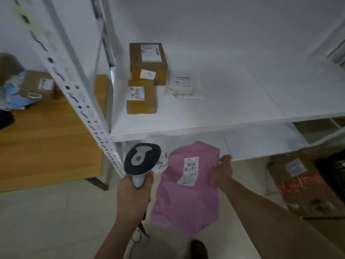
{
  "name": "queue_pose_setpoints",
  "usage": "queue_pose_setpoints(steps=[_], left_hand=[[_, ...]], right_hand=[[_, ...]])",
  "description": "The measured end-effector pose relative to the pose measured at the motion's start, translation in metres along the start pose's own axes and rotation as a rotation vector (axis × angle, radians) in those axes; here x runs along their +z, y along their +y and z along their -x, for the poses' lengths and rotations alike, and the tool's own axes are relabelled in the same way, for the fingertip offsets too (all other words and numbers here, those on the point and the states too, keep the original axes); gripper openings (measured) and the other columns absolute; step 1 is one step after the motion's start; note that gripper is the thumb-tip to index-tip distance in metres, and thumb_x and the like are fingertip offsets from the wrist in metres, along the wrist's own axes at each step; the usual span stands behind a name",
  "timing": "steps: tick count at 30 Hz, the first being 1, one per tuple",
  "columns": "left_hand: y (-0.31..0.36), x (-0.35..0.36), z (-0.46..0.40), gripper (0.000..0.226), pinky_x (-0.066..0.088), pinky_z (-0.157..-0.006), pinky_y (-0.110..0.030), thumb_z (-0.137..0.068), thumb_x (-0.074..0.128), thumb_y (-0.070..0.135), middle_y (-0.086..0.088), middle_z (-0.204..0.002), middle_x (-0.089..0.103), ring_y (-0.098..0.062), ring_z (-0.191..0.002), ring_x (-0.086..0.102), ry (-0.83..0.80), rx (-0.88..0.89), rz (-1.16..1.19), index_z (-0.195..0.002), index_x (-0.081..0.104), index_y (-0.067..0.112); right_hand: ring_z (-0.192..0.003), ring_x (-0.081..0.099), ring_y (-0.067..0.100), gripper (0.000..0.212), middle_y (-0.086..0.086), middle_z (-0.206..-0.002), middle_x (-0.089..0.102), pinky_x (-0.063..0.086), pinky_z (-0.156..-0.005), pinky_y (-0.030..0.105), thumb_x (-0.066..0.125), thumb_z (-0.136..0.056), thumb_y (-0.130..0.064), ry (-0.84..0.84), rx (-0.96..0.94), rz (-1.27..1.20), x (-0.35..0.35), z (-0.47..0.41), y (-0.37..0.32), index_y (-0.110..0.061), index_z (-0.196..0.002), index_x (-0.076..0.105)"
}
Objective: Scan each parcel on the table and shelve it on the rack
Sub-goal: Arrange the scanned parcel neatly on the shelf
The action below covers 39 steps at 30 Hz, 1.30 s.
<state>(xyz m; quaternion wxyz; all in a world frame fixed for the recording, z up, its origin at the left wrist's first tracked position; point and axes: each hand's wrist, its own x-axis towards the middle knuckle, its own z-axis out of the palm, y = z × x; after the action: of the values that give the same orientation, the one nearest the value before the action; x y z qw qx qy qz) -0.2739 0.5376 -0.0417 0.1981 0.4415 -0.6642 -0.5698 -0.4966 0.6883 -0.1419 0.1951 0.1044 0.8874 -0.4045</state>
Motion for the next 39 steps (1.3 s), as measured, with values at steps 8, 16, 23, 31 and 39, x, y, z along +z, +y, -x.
queue_pose_setpoints(steps=[8, 16, 23, 31, 39], left_hand=[[-0.047, 0.118, -0.028, 0.037, 0.035, -0.034, -0.016, -0.094, 0.063, 0.018, -0.018, -0.053, 0.056, -0.007, -0.032, 0.046, 0.207, -0.119, 0.009, -0.072, 0.056, -0.011], [-0.106, 0.181, -0.08, 0.038, 0.034, -0.033, -0.016, -0.093, 0.064, 0.015, -0.021, -0.05, 0.055, -0.008, -0.033, 0.046, 0.246, -0.111, -0.009, -0.066, 0.055, -0.011], [-0.206, 0.224, -0.148, 0.036, 0.035, -0.036, -0.018, -0.091, 0.065, 0.017, -0.022, -0.054, 0.056, -0.011, -0.038, 0.044, 0.206, -0.074, -0.013, -0.069, 0.055, -0.01], [-0.288, 0.253, -0.211, 0.037, 0.04, -0.042, -0.028, -0.09, 0.064, 0.027, -0.016, -0.052, 0.055, -0.015, -0.041, 0.046, 0.222, -0.066, 0.0, -0.067, 0.056, -0.002], [-0.299, 0.256, -0.231, 0.03, 0.039, -0.04, -0.025, -0.091, 0.065, 0.021, -0.012, -0.049, 0.053, -0.012, -0.04, 0.047, 0.181, -0.061, 0.013, -0.07, 0.06, 0.0]], right_hand=[[-0.077, 0.051, 0.021, 0.023, 0.0, -0.084, 0.052, 0.039, -0.062, 0.026, 0.043, -0.087, 0.001, -0.055, -0.139, 0.03, 0.001, -0.122, 0.029, -0.014, -0.102, 0.053], [-0.085, 0.051, 0.012, 0.031, -0.008, -0.094, 0.056, 0.036, -0.056, 0.001, 0.042, -0.088, 0.007, -0.136, -0.287, -0.141, 0.071, -0.216, 0.049, -0.015, -0.102, 0.057], [-0.091, 0.056, 0.021, 0.033, 0.001, -0.11, 0.058, 0.045, -0.058, 0.022, 0.043, -0.086, 0.008, -0.112, -0.374, -0.179, 0.162, -0.309, 0.074, -0.018, -0.103, 0.054], [-0.125, 0.043, 0.03, 0.048, 0.009, -0.137, 0.047, 0.037, -0.103, 0.044, 0.051, -0.087, -0.005, 0.285, -0.573, 0.375, 0.241, -0.365, 0.094, -0.02, -0.132, 0.051], [-0.139, 0.029, 0.028, 0.05, -0.005, -0.156, 0.031, 0.026, -0.106, 0.056, 0.034, -0.093, -0.054, -0.062, -0.798, 0.717, 0.291, -0.329, 0.165, -0.036, -0.138, 0.045]])
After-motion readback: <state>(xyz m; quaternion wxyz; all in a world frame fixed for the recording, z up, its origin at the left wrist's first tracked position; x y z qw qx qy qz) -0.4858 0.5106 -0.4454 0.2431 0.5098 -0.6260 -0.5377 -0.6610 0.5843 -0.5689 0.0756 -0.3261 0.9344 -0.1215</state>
